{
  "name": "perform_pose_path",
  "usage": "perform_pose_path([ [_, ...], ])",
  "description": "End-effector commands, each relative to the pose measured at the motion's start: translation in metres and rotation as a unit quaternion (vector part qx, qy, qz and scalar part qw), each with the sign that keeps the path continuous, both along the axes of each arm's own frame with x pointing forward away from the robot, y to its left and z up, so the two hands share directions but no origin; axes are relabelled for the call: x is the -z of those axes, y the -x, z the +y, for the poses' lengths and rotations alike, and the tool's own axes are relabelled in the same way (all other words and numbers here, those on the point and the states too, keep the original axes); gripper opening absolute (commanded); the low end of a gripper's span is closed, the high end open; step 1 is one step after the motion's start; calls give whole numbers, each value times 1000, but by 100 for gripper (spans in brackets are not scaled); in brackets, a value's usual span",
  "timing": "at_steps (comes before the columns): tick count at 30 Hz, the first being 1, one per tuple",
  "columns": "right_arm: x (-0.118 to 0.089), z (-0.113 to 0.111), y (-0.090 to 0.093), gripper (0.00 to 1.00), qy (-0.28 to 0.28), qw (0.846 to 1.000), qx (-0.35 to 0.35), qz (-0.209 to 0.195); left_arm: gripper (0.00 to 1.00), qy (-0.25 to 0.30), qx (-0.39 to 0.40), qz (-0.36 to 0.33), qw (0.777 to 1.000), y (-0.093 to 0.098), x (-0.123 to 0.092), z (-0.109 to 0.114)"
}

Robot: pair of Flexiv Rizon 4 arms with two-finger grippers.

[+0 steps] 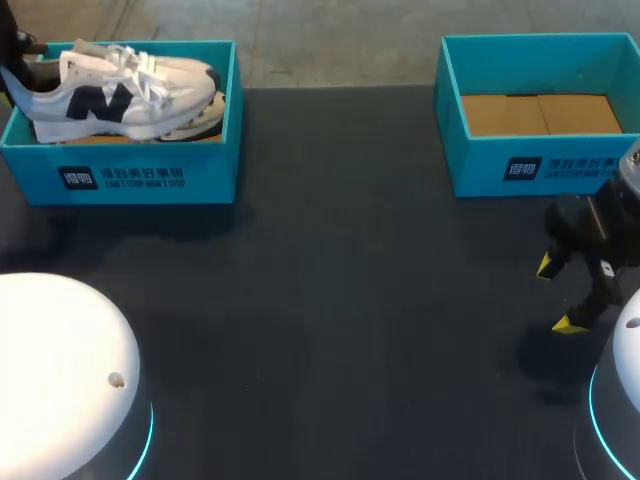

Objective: Take the shoe out of the shoebox, open the shoe tongue, remove and reinsert the insole, then place the shoe into the shoebox

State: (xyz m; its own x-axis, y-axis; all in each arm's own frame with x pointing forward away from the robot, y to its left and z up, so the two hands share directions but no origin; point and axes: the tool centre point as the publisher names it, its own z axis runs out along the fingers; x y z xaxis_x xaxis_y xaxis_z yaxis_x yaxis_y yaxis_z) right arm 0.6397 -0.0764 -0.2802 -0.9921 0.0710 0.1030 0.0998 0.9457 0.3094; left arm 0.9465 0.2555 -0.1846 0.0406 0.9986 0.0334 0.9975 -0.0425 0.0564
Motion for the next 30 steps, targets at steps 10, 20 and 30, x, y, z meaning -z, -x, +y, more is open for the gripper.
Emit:
perform_pose_path([
  [10, 1, 0, 1, 100, 1, 1000, 1, -1, 0, 4, -30, -31, 999, 89, -25, -38],
  [20, 1, 0, 1, 100, 1, 1000, 1, -1, 0, -28, -37, -18, 999, 142, -19, -84],
  [30, 1, 0, 1, 100, 1, 1000, 1, -1, 0, -63, -33, 1, 997, 175, -2, -139],
])
